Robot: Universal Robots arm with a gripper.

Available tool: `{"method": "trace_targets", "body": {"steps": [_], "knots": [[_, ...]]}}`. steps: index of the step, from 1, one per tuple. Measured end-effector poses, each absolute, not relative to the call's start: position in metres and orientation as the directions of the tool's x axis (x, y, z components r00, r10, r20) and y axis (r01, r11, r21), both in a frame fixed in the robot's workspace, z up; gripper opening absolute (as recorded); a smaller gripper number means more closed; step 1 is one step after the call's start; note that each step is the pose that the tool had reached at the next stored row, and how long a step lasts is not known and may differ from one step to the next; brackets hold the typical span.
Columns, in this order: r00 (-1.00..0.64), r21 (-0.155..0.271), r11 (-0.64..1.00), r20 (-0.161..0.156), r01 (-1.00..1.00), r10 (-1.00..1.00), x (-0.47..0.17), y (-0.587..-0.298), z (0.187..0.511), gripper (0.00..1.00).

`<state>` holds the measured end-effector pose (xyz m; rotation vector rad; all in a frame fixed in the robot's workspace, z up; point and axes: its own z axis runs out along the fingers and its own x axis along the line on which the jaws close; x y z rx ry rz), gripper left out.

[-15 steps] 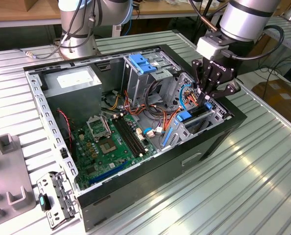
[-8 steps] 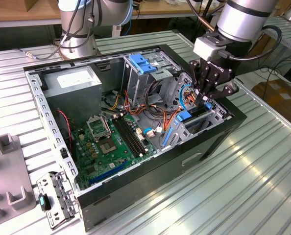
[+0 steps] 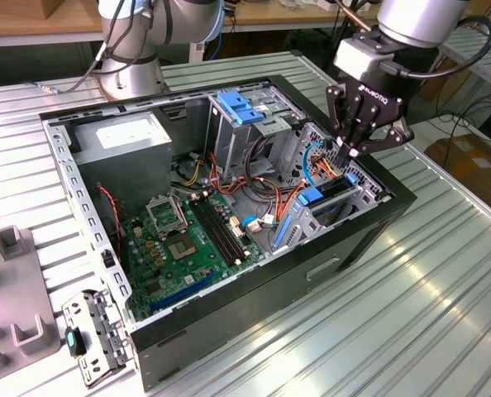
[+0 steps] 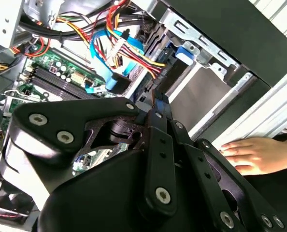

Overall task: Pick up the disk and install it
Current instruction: 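Insert the second disk wire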

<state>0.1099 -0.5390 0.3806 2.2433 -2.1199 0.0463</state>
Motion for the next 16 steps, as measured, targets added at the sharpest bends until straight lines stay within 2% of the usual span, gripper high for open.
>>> {"method": "trace_targets", "body": {"steps": [8, 16], "knots": [[0.058, 0.032, -0.056, 0.068, -0.998, -0.996, 0.11, -0.513, 0.389, 0.11], [0.059, 0.042, -0.054, 0.106, -0.998, -0.993, 0.111, -0.492, 0.396, 0.11]]}}
